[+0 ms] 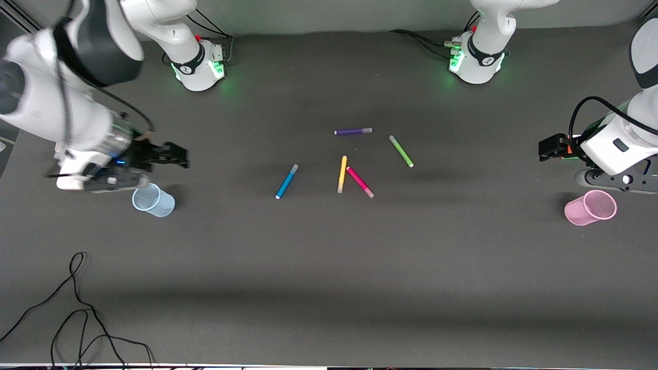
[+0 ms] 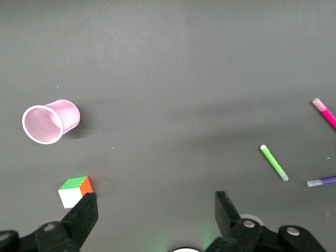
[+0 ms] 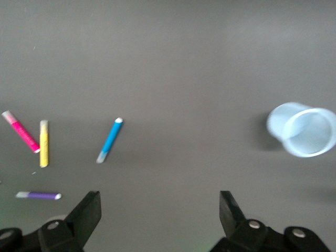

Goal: Place pink and blue markers in matching cups
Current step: 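Move the right gripper toward the blue marker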

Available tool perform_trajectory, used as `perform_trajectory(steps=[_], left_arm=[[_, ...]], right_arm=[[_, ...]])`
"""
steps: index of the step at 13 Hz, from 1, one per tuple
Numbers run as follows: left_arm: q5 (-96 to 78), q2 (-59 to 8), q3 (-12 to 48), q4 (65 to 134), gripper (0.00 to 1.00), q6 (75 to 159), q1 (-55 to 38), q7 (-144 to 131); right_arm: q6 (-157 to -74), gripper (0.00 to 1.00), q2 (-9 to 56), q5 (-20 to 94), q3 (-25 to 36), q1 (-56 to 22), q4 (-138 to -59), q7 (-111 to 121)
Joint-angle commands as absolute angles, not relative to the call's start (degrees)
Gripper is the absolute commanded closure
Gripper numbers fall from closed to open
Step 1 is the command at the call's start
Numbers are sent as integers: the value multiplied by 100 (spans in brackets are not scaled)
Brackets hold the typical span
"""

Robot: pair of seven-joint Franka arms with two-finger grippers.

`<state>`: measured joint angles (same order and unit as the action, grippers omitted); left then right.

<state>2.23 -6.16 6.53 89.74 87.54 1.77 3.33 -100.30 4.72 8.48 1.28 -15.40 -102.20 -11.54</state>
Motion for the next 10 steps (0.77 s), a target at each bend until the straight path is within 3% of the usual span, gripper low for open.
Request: perform_trajectory(steps=[1,5,10], left_arm=[[202,-483,703,9097,1,8728,237,404],[202,-483,703,9097,1,8745,237,404],[202,-483,703,9114,1,8736,246,396]], right_arm=[[-9861,0,1210,1081,-200,-1538,-9722,-1642],[-9896,0,2318,1290,-439,-1582,-9291,-2336],[-10484,0,3418,2232,-457,-1713,-9316,-2872]])
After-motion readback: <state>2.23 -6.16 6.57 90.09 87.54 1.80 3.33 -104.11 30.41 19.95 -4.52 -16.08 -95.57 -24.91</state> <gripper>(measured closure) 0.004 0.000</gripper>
